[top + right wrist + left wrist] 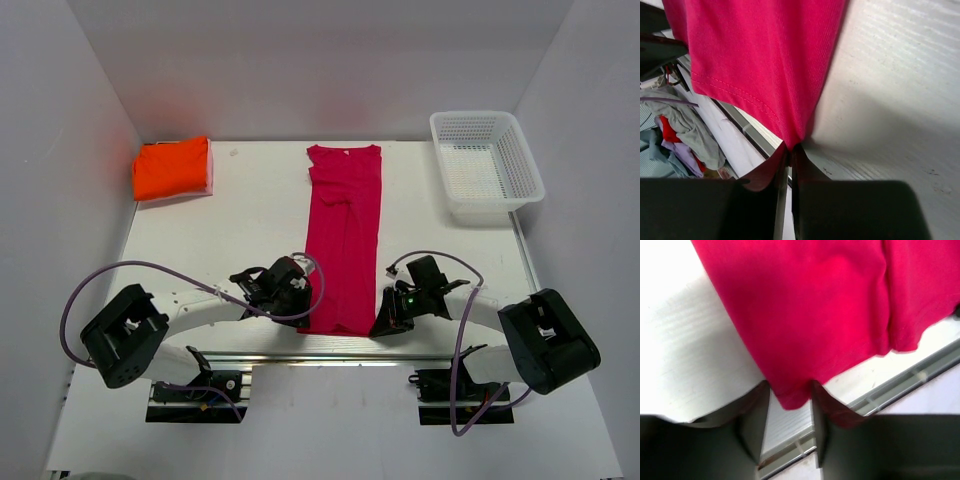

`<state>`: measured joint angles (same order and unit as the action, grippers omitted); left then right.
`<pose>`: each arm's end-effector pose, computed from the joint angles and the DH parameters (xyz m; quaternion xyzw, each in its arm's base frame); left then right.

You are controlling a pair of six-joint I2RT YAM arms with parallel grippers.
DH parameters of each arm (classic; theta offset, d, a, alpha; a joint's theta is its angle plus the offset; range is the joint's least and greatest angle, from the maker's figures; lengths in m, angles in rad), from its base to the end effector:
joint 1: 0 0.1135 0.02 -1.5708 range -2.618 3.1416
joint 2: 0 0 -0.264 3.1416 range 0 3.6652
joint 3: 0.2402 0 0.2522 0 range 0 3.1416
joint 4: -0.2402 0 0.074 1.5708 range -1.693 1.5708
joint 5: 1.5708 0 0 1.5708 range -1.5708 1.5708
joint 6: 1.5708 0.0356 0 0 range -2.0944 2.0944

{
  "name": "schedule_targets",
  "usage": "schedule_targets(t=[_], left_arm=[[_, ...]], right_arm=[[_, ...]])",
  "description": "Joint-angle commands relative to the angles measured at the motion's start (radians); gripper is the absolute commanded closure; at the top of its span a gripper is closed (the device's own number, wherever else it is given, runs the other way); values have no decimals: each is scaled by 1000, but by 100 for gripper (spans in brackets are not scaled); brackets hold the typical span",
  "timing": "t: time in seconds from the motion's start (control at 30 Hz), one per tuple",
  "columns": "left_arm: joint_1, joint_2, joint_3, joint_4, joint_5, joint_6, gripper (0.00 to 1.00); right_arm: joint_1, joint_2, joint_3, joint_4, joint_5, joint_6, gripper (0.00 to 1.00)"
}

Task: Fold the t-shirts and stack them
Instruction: Grab the bottom of the folded rectangular tshirt with both arms

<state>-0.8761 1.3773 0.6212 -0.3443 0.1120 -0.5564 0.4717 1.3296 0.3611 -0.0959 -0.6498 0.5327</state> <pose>0.1494 -0.1855 0.1507 0.1674 0.9565 -0.1938 0.1398 0.1637 0.1077 0.1125 -0.0519 0.9195 0.3851 0.0593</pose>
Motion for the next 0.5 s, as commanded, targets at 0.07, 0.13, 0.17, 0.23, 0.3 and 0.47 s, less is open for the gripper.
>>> schedule_targets(t=[0.07,0.13,0.17,0.23,0.3,0.47], left_arm=[[-11,54,-72,-220,38,-2,66],[-11,65,-72,-220,38,-2,68],[-11,65,-72,-207,38,-2,72],[-11,65,-72,-194,47,-2,82],[-11,74,-72,-194,48,-2,100],[-11,46,-54,-212,57,-2,100]], right_arm=[[2,-7,-31,-25,39,-30,100],[2,-18,-44,-30,42,-28,100],[2,-33,-48,-28,42,-31,100],[2,-38,-59,-30,44,-31,100],[2,-44,-65,-30,42,-28,100],[4,-67,-77,-28,33,-49,100]])
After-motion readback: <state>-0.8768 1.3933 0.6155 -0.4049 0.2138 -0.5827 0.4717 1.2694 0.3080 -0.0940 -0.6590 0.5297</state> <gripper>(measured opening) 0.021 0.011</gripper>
